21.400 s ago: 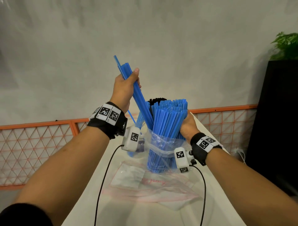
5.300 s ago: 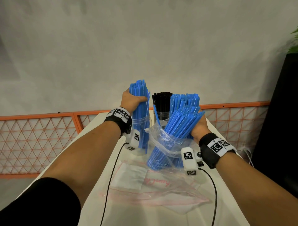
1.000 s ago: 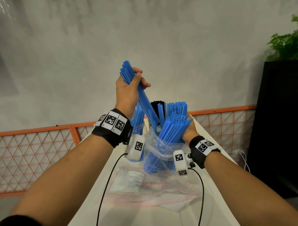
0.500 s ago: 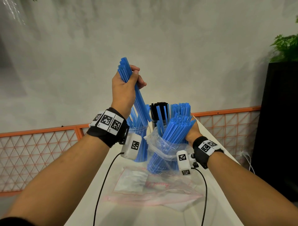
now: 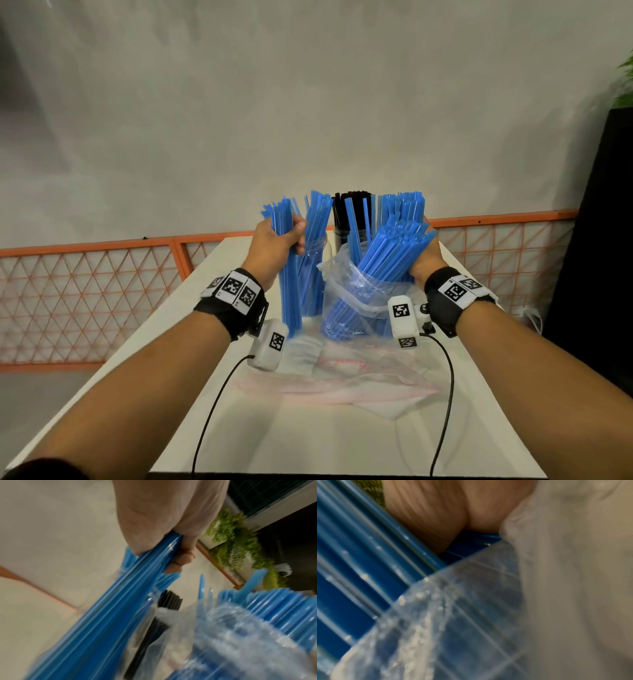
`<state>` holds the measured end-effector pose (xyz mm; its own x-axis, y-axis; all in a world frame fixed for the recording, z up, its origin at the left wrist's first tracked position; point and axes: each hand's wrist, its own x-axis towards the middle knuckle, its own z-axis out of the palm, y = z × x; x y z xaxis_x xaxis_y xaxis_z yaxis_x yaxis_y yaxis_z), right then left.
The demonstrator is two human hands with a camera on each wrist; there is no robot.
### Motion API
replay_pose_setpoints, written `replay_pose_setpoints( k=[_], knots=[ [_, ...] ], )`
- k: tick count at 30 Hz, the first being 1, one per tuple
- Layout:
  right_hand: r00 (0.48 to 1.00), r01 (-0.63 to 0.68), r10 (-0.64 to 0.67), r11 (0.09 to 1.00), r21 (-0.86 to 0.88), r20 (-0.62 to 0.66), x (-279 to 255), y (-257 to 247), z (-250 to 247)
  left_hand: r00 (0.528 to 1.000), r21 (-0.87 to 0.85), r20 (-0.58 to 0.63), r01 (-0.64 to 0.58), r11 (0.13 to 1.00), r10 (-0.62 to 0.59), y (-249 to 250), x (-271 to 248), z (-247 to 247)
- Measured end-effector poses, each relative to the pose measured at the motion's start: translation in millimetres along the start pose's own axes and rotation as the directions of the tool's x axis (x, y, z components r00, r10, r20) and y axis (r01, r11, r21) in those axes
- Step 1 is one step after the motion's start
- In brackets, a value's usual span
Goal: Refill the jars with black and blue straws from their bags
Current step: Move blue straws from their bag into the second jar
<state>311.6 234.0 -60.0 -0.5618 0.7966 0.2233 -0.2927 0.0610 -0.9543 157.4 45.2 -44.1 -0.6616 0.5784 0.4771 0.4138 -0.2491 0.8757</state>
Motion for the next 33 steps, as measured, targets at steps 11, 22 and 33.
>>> replay_pose_setpoints(
  k=[11,22,33],
  knots=[
    [0.996,-0.075,0.08,0.991,-0.107,0.041,10,14,-3,0.986,-0.124,-0.032,0.159,0.98,-0.164,-34,0,-12],
    [0.996,-0.074,0.079,0.991,-0.114,0.046,4,9,-4,0.969,-0.12,-0.074,0.228,0.966,-0.237,-79,-8,-6],
    [0.984,-0.174,0.174,0.985,0.007,-0.043,4,6,0,0.968,-0.212,-0.119,-0.241,0.947,0.22,85,71,-39]
  ],
)
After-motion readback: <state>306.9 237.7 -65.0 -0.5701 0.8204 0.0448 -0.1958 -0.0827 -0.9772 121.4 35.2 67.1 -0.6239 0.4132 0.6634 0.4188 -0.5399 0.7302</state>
